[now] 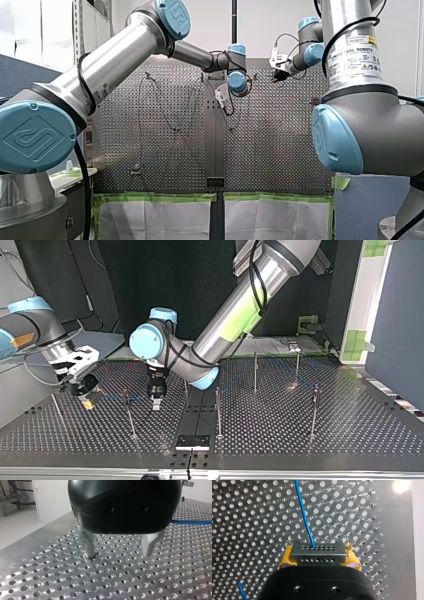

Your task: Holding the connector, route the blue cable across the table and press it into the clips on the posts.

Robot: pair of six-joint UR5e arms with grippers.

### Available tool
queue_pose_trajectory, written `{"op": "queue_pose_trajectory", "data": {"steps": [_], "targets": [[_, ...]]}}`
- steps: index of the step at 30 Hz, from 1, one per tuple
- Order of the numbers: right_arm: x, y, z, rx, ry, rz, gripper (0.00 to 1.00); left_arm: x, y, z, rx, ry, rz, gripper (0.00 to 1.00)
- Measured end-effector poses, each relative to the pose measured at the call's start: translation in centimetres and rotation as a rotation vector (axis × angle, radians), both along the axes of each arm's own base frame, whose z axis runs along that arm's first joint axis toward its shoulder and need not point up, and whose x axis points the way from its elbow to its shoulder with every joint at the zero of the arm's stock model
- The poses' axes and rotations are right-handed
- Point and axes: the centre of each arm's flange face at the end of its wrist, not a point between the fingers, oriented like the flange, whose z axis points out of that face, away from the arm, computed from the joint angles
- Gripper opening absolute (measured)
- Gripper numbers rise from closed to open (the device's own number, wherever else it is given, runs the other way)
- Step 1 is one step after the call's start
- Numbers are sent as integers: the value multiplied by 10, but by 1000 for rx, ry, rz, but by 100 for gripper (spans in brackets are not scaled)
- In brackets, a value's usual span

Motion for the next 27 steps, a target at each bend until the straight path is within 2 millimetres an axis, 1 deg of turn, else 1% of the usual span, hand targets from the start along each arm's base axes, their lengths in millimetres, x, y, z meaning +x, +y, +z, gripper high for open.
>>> {"op": "queue_pose_trajectory", "data": {"steps": [9, 13, 20, 27], "targets": [[0, 0, -1, 1, 0, 4, 0, -8, 4, -5, 38, 60, -8, 100], [1, -1, -2, 2, 0, 6, 0, -14, 6, 0, 52, 82, -4, 100], [1, -1, -3, 4, 0, 6, 0, -40, 11, 16, 84, 107, -1, 100], [1, -1, -3, 5, 0, 8, 0, -70, 6, 42, 52, 58, -89, 100]]}}
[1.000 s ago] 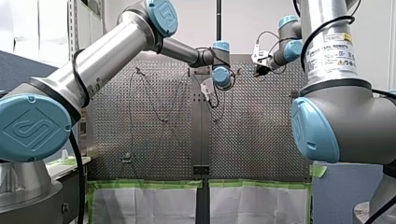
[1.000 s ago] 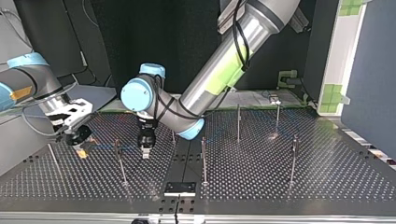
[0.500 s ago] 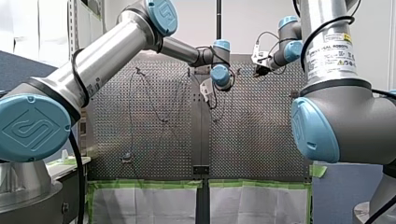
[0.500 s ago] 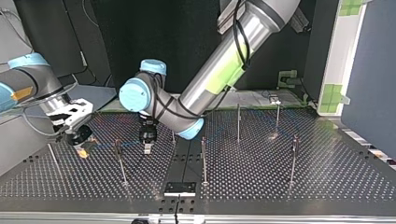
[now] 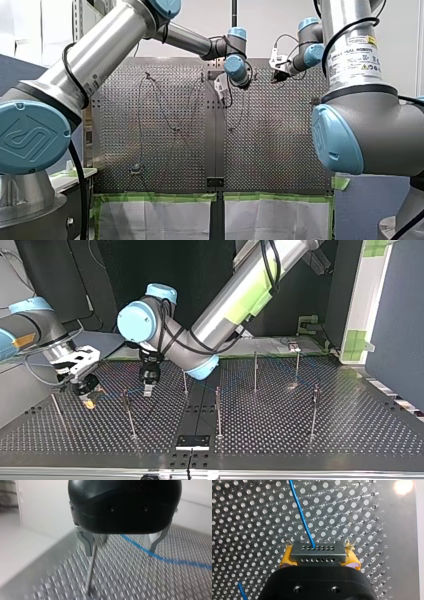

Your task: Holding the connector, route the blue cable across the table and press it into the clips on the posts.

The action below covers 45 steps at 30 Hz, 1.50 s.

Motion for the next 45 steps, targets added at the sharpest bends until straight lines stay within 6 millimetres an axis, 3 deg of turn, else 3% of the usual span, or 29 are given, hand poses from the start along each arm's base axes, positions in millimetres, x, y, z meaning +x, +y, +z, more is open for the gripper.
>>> {"op": "queue_pose_trajectory", "data": {"steps": [5, 12, 45], "targets": [[2, 1, 0, 0, 0, 4, 0, -26, -1, 13, -7, -5, -51, 100], [4, 2, 0, 2, 1, 8, 0, -61, 15, 30, 15, 5, -37, 100], [12, 7, 0, 2, 2, 21, 0, -144, 90, 110, -202, -253, -43, 100]]}}
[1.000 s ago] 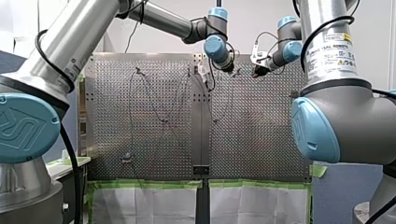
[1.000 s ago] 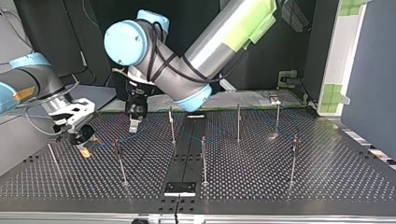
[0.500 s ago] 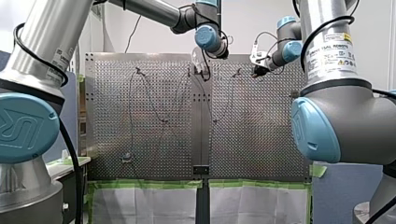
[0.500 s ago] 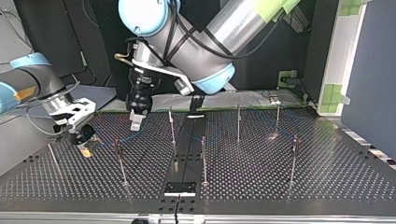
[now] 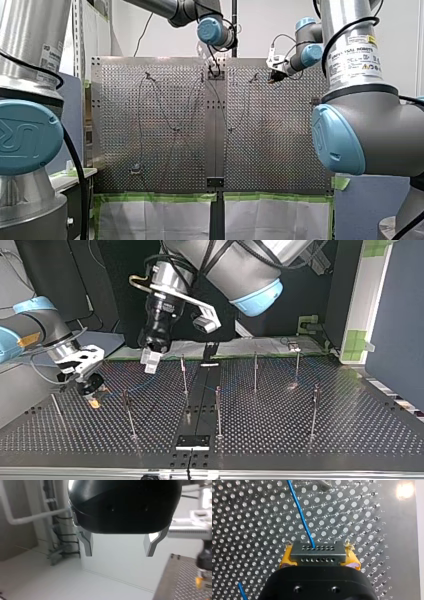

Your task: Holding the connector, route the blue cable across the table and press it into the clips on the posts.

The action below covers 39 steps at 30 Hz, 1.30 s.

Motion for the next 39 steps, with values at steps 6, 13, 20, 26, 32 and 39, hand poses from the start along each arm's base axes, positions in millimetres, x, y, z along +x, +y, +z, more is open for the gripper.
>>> {"op": "queue_pose_trajectory", "data": {"steps": [6, 13, 20, 26, 32, 39], "targets": [[2, 1, 0, -1, 1, 4, 0, -17, 13, 7, -70, -30, -2, 100], [5, 3, 0, -1, 1, 8, 0, -19, 17, -25, -90, -19, 30, 100], [6, 3, 0, -1, 1, 9, 0, -19, 16, -71, -86, 16, 71, 100], [6, 3, 0, 0, 1, 10, 0, -16, 12, -126, -39, 59, 115, 100], [6, 3, 0, 0, 1, 10, 0, -19, 11, -180, -1, 96, 119, 100], [6, 3, 0, 1, 1, 9, 0, -31, 17, -209, -3, 103, 111, 100]]}}
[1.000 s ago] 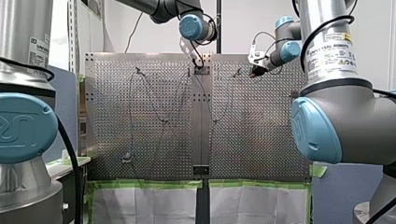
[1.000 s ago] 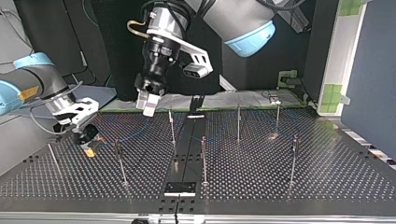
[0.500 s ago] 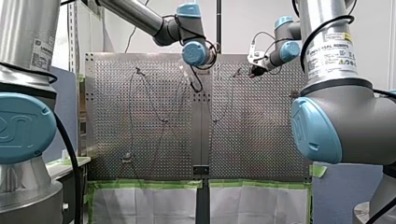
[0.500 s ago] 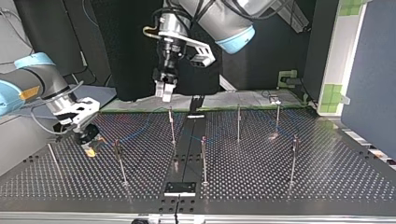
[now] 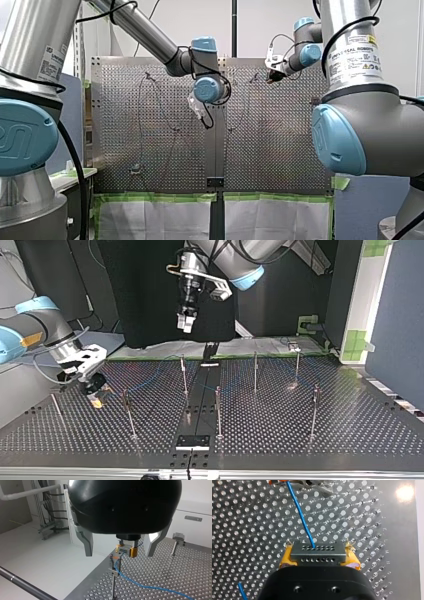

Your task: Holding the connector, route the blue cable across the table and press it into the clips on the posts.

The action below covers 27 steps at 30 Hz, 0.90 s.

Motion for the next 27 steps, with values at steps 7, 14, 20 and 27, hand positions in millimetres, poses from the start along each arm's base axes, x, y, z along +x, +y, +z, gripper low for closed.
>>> {"op": "queue_pose_trajectory", "data": {"steps": [7, 14, 20, 27], "targets": [[0, 0, 0, 0, 0, 0, 0, -12, 9, -22, -8, 2, -6, 100], [0, 0, 0, 0, 0, 0, 0, -26, 20, -46, 13, 27, -11, 100], [0, 0, 0, 0, 0, 0, 0, -40, 33, -68, 51, 64, -14, 100], [0, 0, 0, 0, 0, -1, 0, -60, 52, -97, 102, 118, -17, 100]]}}
